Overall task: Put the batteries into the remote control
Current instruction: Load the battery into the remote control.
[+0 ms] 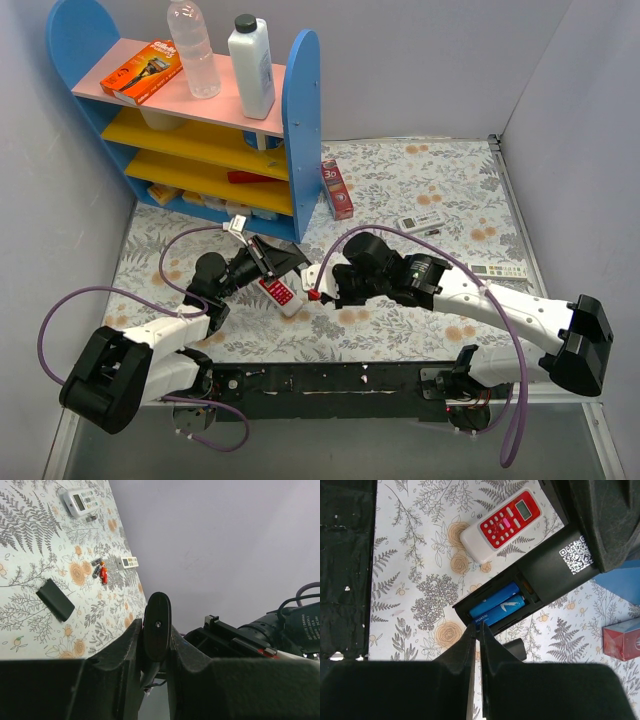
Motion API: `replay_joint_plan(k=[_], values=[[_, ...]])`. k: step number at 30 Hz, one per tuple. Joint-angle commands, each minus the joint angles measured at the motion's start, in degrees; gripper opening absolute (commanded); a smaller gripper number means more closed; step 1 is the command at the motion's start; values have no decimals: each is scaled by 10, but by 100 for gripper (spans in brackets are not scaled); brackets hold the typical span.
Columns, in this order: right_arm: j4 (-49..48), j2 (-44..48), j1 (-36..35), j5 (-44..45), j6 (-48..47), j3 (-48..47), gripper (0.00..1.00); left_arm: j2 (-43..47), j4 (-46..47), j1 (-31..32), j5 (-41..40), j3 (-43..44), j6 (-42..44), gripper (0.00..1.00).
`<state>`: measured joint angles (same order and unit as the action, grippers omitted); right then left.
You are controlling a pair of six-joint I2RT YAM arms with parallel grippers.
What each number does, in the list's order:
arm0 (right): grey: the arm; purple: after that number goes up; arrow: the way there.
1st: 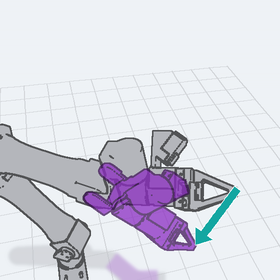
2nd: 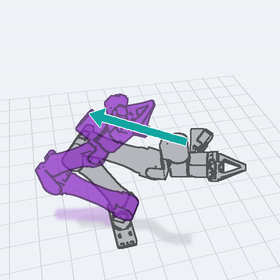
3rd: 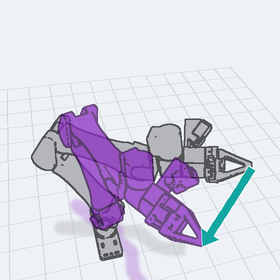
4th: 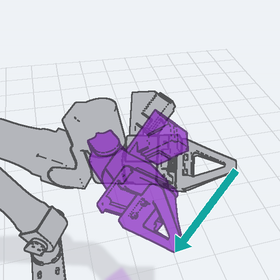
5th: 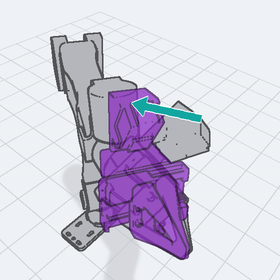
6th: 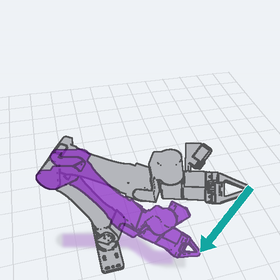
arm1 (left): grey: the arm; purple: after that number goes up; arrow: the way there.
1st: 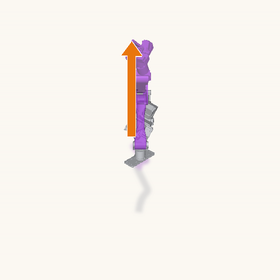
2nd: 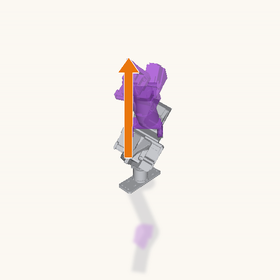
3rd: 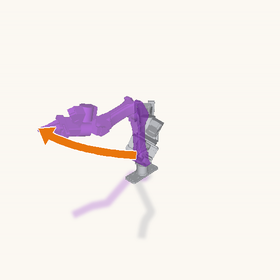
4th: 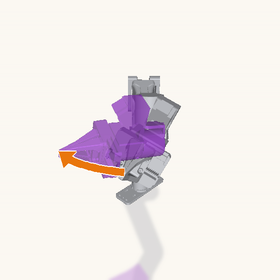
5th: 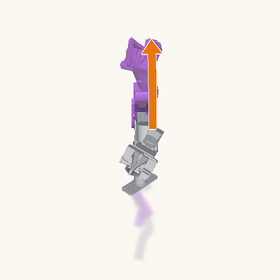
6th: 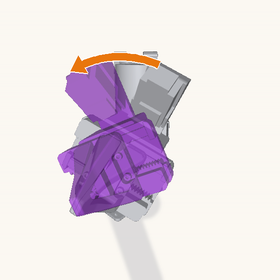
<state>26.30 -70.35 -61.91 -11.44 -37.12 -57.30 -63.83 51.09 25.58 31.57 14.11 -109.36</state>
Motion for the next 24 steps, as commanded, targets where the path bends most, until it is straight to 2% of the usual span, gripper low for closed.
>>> replay_joint_plan(k=[1,6,14,18,24], values=[[-75,-32,2,62,30,-4,7,32,54,12,49,25,-125,0],[-125,-40,2,106,48,6,1,33,54,12,53,24,-126,0],[-190,-40,3,112,56,21,1,31,45,13,62,26,-127,0],[-258,-23,3,105,48,55,1,24,42,12,74,33,-126,0],[-339,-15,4,150,43,97,1,15,25,11,95,50,-121,0]])
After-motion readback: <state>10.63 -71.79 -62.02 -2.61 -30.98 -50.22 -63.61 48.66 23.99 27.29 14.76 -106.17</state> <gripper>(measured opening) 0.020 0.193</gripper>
